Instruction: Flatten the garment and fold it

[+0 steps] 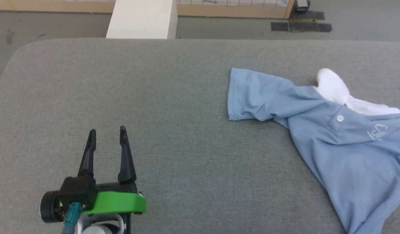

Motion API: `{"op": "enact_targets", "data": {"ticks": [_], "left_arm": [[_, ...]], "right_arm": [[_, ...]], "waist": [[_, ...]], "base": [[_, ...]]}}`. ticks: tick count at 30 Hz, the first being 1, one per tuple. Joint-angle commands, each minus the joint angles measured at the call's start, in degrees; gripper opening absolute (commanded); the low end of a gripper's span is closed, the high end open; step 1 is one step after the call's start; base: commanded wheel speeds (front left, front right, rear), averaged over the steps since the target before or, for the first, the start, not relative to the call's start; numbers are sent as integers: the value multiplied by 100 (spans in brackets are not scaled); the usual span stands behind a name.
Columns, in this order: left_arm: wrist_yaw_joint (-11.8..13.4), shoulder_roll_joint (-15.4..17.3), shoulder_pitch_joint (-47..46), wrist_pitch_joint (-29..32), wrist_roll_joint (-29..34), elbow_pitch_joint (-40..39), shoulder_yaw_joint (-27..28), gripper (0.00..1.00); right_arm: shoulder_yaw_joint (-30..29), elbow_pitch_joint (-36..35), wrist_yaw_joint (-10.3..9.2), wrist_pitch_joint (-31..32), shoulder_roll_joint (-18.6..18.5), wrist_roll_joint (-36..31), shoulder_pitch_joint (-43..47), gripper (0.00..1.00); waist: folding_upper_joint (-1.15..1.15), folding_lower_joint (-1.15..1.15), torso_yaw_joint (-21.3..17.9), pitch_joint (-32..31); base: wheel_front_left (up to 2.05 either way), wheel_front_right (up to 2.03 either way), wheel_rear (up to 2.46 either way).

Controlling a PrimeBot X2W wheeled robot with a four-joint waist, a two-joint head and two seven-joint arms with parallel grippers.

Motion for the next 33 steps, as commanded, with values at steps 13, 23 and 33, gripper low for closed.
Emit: {"op": "enact_targets", "data": {"ticks": [13, 23, 33], "left_arm": [[-3, -38, 598, -111, -13, -49, -232, 100], [-548, 255, -638, 554, 169, 183, -590, 100], [-1697, -179, -3734, 2411, 45, 2084, -1393, 100]], "right_arm": [[1366, -415, -8, -1419, 319, 375, 2313, 100], [1787, -412, -8, -2098, 322, 252, 2495, 100], [1433, -995, -8, -2238, 323, -77, 1999, 100]], "waist": [[0, 0, -126, -186], [0, 0, -352, -38], [0, 0, -608, 785]], "base": [[0, 0, 0], [0, 0, 0], [0, 0, 0]]}}
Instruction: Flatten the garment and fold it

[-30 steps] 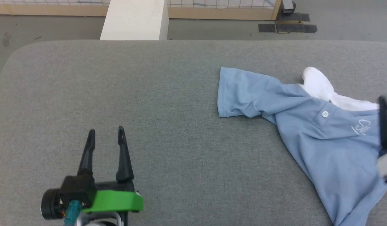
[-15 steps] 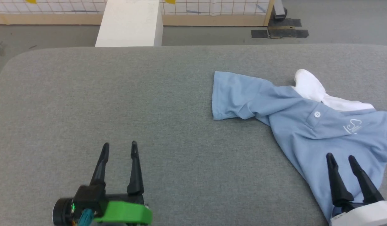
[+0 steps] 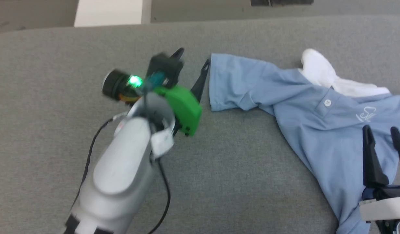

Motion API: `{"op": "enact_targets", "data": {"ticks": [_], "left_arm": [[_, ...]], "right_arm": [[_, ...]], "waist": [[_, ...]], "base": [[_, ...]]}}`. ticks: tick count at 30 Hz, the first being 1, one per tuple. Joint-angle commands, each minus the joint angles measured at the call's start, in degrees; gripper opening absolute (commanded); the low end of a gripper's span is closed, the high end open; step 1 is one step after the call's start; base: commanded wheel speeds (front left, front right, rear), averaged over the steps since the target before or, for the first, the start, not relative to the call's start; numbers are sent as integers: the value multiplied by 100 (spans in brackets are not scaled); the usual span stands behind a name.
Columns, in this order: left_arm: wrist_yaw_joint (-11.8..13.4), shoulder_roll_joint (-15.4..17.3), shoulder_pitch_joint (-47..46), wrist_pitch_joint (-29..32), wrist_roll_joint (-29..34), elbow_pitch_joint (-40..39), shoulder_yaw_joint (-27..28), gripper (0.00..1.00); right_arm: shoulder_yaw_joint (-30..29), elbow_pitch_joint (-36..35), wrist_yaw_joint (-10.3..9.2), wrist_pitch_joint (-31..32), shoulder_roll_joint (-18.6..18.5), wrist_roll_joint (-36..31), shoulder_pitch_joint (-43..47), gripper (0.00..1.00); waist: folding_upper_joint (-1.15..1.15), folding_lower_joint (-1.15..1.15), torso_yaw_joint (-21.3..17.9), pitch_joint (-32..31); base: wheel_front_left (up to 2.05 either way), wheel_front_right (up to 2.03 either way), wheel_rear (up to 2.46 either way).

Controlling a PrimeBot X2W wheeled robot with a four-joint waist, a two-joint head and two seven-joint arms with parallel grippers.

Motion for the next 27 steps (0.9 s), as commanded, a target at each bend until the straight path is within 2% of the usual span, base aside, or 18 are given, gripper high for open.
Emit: {"op": "enact_targets", "data": {"ticks": [1, 5, 10, 16, 20, 21, 22, 27], "left_arm": [[-45, -64, -241, 105, -61, 239, -17, 100], [-86, -261, -908, 466, -208, 1003, -60, 100], [-124, -357, -1488, 840, -316, 1826, -144, 100], [10, -382, -1739, 1211, -382, 2591, -157, 100], [-10, -404, -1722, 1399, -506, 2925, -187, 100], [-32, -407, -1723, 1424, -510, 2974, -217, 82], [-44, -409, -1720, 1433, -516, 3033, -240, 0], [-135, -386, -1674, 1401, -516, 3201, -363, 0]], "right_arm": [[-15, -99, -8, -5, 4, -41, -127, 100], [27, -366, -8, 79, 5, -45, -322, 100], [111, -594, -8, 161, 5, -48, -532, 100], [52, -697, -8, 229, 5, -16, -622, 100], [-24, -648, -8, 220, 5, 32, -602, 100], [-28, -634, -8, 216, 5, 35, -597, 100], [-28, -620, -8, 210, 5, 35, -598, 100], [-87, -555, -8, 175, 5, 41, -601, 100]], "waist": [[0, 0, -171, 400], [0, 0, -306, 807], [0, 0, -494, 1181], [0, 0, -738, 1352], [0, 0, -827, 1384], [0, 0, -840, 1389], [0, 0, -852, 1392], [0, 0, -794, 1308]], "base": [[0, 0, 0], [0, 0, 0], [0, 0, 0], [0, 0, 0], [0, 0, 0], [0, 0, 0], [0, 0, 0], [0, 0, 0]]}}
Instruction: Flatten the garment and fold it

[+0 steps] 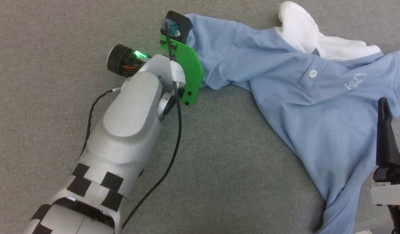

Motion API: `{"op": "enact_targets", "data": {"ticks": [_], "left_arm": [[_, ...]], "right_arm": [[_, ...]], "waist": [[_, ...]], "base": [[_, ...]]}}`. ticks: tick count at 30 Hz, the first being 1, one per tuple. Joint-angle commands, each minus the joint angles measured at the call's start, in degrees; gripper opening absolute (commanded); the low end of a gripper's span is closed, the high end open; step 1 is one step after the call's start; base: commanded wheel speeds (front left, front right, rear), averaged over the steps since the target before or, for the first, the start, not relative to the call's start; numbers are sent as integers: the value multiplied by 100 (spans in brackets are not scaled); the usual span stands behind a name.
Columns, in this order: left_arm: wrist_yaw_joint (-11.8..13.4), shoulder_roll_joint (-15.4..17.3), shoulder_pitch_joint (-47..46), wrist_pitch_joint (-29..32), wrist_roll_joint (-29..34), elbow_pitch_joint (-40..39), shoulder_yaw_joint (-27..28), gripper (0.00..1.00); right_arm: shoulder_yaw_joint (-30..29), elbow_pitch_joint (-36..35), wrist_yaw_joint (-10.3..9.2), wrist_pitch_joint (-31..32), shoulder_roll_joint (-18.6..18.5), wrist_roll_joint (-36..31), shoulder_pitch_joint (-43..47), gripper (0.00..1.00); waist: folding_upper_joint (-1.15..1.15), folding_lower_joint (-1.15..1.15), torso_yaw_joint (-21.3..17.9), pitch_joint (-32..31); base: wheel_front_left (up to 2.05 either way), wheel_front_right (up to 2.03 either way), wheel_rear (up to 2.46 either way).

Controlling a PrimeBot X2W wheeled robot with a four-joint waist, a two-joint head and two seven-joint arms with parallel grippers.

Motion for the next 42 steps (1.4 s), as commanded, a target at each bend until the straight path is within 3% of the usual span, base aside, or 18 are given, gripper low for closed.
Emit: {"op": "enact_targets", "data": {"ticks": [1, 8, 19, 24, 25, 26, 27, 29, 36, 42], "left_arm": [[21, 24, 241, -19, -90, 168, -32, 0], [330, 176, 656, -796, -445, -446, 468, 0], [1335, 1577, 2835, -751, -1023, -3007, 1938, 0], [1710, 1556, 3813, -894, -1130, -3758, 2226, 0], [1757, 1480, 3898, -1011, -1146, -3826, 2254, 24], [1775, 1398, 3974, -1158, -1153, -3896, 2257, 95], [1760, 1332, 4021, -1248, -1176, -3940, 2242, 100], [1732, 1197, 4109, -1388, -1270, -4012, 2241, 100], [1737, 1220, 4472, -1534, -1142, -4456, 2111, 100], [1817, 1583, 4637, -1281, -742, -4731, 1947, 100]], "right_arm": [[-31, 15, -8, -36, 4, 37, -52, 100], [-118, 51, -8, 7, 4, -43, 27, 100], [-158, 41, -8, 217, 4, -128, 230, 100], [-180, 34, -8, 293, 4, -238, 279, 100], [-162, 34, -8, 307, 4, -249, 280, 100], [-141, 39, -8, 324, 4, -251, 281, 100], [-128, 42, -8, 338, 4, -256, 284, 100], [-113, 42, -8, 371, 4, -277, 298, 100], [-105, 29, -8, 468, 4, -312, 406, 100], [-87, -5, -8, 524, 4, -324, 520, 100]], "waist": [[0, 0, 97, -88], [0, 0, 510, -545], [0, 0, 966, -983], [0, 0, 1072, -1070], [0, 0, 1088, -1088], [0, 0, 1106, -1115], [0, 0, 1119, -1140], [0, 0, 1147, -1199], [0, 0, 1184, -1437], [0, 0, 1214, -1477]], "base": [[0, 0, 0], [0, 0, 0], [0, 0, 0], [0, 0, 0], [0, 0, 0], [0, 0, 0], [0, 0, 0], [0, 0, 0], [0, 0, 0], [0, 0, 0]]}}
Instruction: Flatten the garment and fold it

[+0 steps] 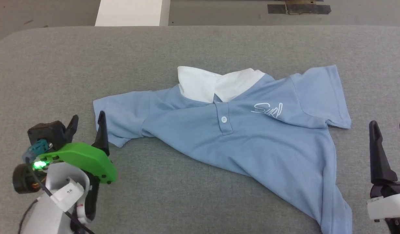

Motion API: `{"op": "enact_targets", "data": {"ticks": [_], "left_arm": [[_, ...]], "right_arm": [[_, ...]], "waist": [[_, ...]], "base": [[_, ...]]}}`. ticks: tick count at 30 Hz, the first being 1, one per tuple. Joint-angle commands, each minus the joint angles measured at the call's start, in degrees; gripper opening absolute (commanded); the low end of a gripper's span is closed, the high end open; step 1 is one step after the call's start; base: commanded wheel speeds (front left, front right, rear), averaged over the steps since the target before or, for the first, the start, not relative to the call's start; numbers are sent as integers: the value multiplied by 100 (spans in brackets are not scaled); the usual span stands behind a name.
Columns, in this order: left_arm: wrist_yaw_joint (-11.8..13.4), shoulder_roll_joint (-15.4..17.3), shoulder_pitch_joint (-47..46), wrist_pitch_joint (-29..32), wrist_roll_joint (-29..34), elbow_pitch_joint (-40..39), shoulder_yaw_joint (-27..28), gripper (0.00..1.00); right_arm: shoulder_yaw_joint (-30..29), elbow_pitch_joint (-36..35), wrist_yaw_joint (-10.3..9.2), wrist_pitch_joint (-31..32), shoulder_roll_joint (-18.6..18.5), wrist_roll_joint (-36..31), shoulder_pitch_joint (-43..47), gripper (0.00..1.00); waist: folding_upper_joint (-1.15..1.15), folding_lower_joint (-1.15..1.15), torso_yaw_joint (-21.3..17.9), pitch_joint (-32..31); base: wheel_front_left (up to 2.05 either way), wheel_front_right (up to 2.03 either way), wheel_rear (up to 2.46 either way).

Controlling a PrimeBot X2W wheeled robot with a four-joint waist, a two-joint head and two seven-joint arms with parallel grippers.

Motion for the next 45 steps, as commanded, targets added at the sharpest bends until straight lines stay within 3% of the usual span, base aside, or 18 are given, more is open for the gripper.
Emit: {"op": "enact_targets", "data": {"ticks": [1, 6, 14, 18, 23, 31, 32, 33, 34, 36, 45], "left_arm": [[12, 107, -14, 82, 89, 16, -29, 100], [-247, 437, -636, 645, 175, 378, -213, 100], [-644, 641, -2029, 2024, -425, 1287, -196, 100], [-643, 767, -2375, 2623, -581, 1563, -183, 100], [-436, 901, -2471, 3269, -597, 1797, -225, 100], [-266, 909, -2474, 3541, -712, 2006, -166, 100], [-283, 903, -2466, 3568, -742, 2030, -168, 97], [-366, 902, -2459, 3572, -795, 2047, -180, 23], [-440, 895, -2459, 3555, -847, 2053, -181, 0], [-628, 853, -2463, 3513, -1015, 2066, -156, 0], [-902, 677, -2621, 2328, -1201, 2035, 227, 0]], "right_arm": [[13, -44, -8, 29, 4, -47, 39, 100], [16, -201, -8, 138, 4, -127, -9, 100], [70, -394, -8, 283, 4, -192, -188, 100], [80, -409, -8, 293, 4, -195, -275, 100], [80, -390, -8, 273, 4, -191, -354, 100], [83, -361, -8, 253, 4, -189, -422, 100], [84, -361, -8, 255, 4, -191, -429, 100], [85, -363, -8, 263, 4, -198, -443, 100], [84, -364, -8, 268, 4, -203, -454, 100], [79, -368, -8, 282, 4, -214, -475, 100], [86, -380, -8, 327, -19, -331, -685, 100]], "waist": [[0, 0, 16, 27], [0, 0, 57, 240], [0, 0, 27, 737], [0, 0, -70, 963], [0, 0, -173, 1161], [0, 0, -233, 1293], [0, 0, -236, 1299], [0, 0, -239, 1312], [0, 0, -240, 1318], [0, 0, -232, 1320], [0, 0, -114, 1060]], "base": [[0, 0, 0], [0, 0, 0], [0, 0, 0], [0, 0, 0], [0, 0, 0], [0, 0, 0], [0, 0, 0], [0, 0, 0], [0, 0, 0], [0, 0, 0], [0, 0, 0]]}}
